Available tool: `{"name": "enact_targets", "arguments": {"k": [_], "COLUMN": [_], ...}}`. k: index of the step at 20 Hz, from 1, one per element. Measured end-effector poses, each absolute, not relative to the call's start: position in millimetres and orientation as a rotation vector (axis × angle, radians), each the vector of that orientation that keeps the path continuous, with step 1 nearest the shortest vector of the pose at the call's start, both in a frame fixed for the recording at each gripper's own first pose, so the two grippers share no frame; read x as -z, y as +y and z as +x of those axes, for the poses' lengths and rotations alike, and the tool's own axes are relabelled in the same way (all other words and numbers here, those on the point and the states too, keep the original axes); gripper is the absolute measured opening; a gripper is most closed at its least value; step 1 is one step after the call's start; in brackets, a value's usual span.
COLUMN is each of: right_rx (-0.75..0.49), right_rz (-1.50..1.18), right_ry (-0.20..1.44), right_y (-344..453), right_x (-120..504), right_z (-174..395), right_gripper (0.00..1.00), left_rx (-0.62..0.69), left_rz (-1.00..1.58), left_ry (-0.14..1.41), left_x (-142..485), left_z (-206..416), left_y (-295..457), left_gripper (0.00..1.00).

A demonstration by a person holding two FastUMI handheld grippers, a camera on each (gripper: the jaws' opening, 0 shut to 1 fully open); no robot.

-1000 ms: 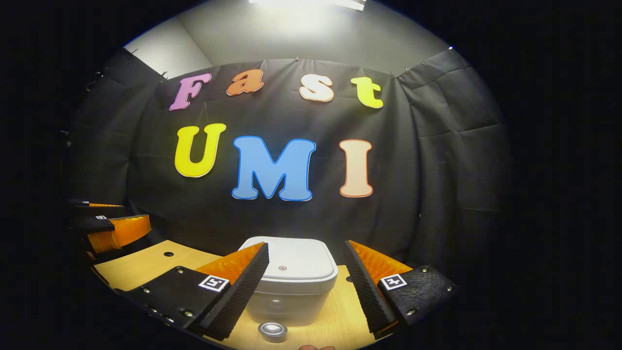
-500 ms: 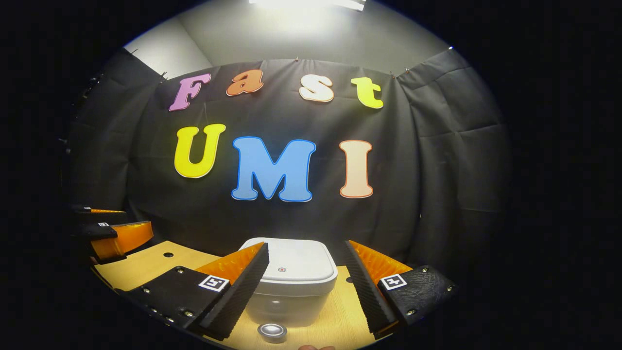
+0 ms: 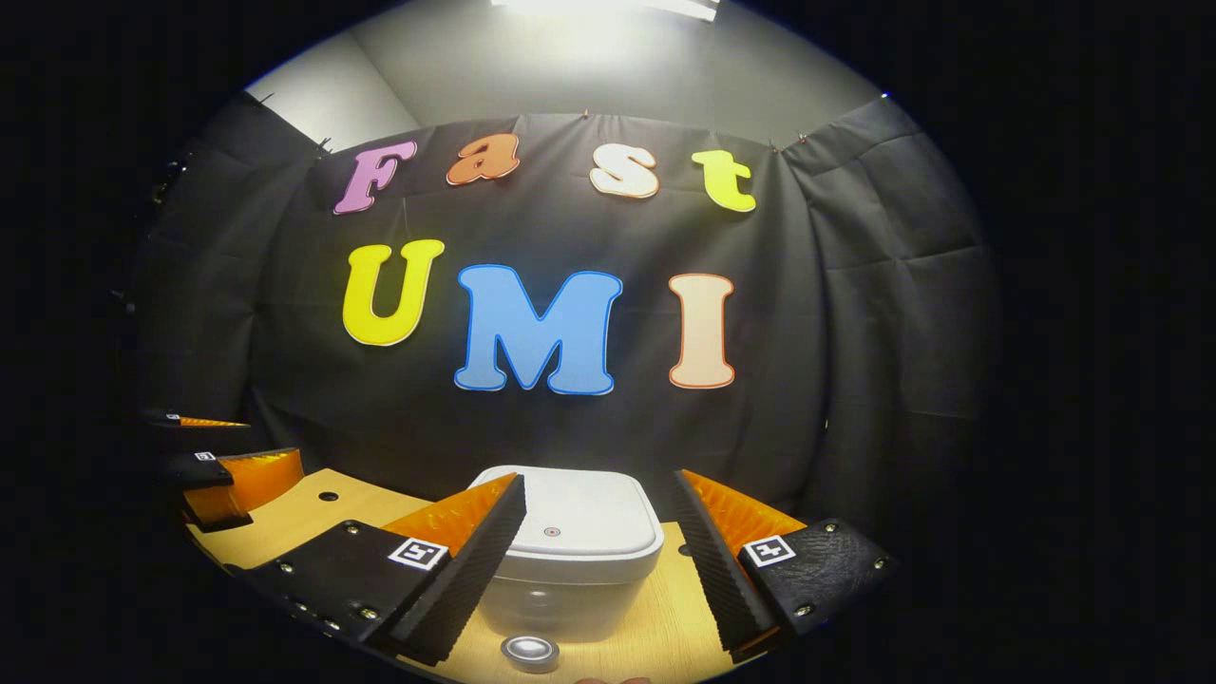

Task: Press the lid of the desktop garbage bin to open it, pick up the crumpled paper on the desktop and throw it into the bin, then pick up the pop can on the desktop and drop it into the bin, and finally close the garbage bin lid.

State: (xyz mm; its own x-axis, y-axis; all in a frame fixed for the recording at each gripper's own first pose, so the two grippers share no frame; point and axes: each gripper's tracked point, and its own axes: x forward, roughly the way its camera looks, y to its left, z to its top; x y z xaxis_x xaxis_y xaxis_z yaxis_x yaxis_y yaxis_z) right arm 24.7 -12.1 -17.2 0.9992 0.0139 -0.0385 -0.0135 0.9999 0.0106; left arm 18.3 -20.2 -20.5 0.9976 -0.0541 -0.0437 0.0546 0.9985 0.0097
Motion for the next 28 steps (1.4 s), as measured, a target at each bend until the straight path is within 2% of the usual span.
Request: {"name": "enact_targets", "arguments": {"k": [3,5,7,8,10,11,12,13,14,17,28], "right_rx": [-0.016,-0.024,-0.033,-0.037,-0.057,-0.057,-0.075,-0.078,-0.083,-0.054,-0.118], "right_rz": [-0.001,-0.007,-0.006,-0.004,0.002,0.002,0.009,0.011,0.012,0.028,0.054], "right_ry": [0.038,0.042,0.046,0.053,0.071,0.080,0.087,0.099,0.105,0.087,0.186], "right_y": [-10,-8,-6,-4,0,0,4,5,4,-1,14], "right_x": [15,15,16,19,24,28,28,31,32,31,64], "right_z": [34,39,43,45,47,47,48,49,49,54,65], "right_gripper": [0.96,0.85,0.84,0.75,0.70,0.59,0.59,0.47,0.47,0.18,0.18], "left_rx": [0.053,0.052,0.052,0.052,0.052,0.056,0.057,0.054,0.054,0.050,0.043], "left_rz": [0.012,0.014,0.014,0.013,0.010,0.006,0.004,0.005,0.006,0.008,0.007], "left_ry": [0.042,0.040,0.035,0.032,0.027,0.026,0.023,0.022,0.020,0.016,0.011], "left_x": [19,19,15,14,11,10,9,8,7,5,1], "left_z": [21,23,25,25,26,27,27,28,28,29,28], "left_y": [-20,-19,-18,-19,-18,-19,-19,-19,-18,-15,-14], "left_gripper": [0.95,0.95,0.95,0.95,0.95,0.95,0.95,0.95,0.95,0.95,0.95]}}
